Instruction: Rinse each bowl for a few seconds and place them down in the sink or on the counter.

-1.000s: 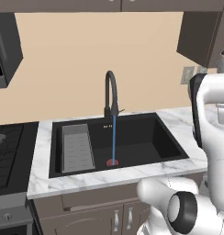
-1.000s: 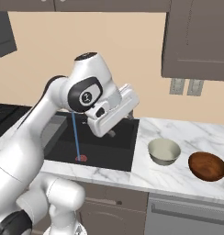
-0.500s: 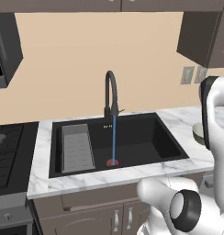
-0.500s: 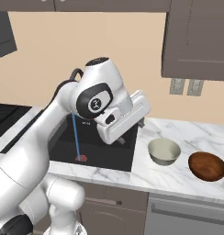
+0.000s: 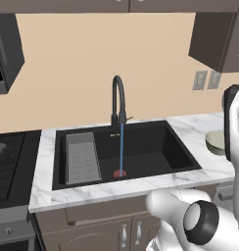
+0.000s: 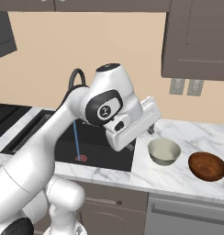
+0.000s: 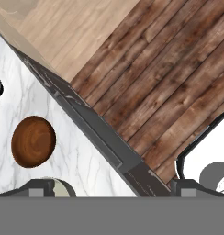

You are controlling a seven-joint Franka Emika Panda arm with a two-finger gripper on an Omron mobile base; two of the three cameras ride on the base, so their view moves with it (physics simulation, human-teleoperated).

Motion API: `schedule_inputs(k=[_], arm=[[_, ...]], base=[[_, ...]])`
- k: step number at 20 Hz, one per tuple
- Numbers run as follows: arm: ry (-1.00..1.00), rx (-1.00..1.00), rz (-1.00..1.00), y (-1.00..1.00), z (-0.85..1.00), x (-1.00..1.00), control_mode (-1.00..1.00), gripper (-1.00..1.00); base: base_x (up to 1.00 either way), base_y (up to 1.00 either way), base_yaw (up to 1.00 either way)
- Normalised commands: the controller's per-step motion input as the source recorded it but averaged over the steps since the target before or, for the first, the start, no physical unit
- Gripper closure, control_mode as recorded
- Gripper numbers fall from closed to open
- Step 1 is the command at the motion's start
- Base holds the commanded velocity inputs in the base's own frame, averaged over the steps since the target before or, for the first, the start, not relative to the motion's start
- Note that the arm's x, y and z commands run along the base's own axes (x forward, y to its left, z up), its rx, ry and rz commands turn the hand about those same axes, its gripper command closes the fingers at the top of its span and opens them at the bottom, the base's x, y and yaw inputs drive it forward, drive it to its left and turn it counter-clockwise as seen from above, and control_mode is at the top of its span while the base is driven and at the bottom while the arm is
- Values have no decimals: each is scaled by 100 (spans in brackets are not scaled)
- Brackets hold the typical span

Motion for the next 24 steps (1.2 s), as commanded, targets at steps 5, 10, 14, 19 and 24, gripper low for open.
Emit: schedule_inputs(k=[5,10,14,19,24], arm=[[0,0,-2,-22,-13,-9,-100,-100],[0,0,0,-11,-23,-2,-100,-100],[0,0,0,-2,-27,4,-100,-100],[0,0,0,-8,-27,6,-100,-100],[0,0,0,-13,-24,9,-100,-100]], base=[[0,0,0],[0,0,0],[0,0,0],[0,0,0],[0,0,0]])
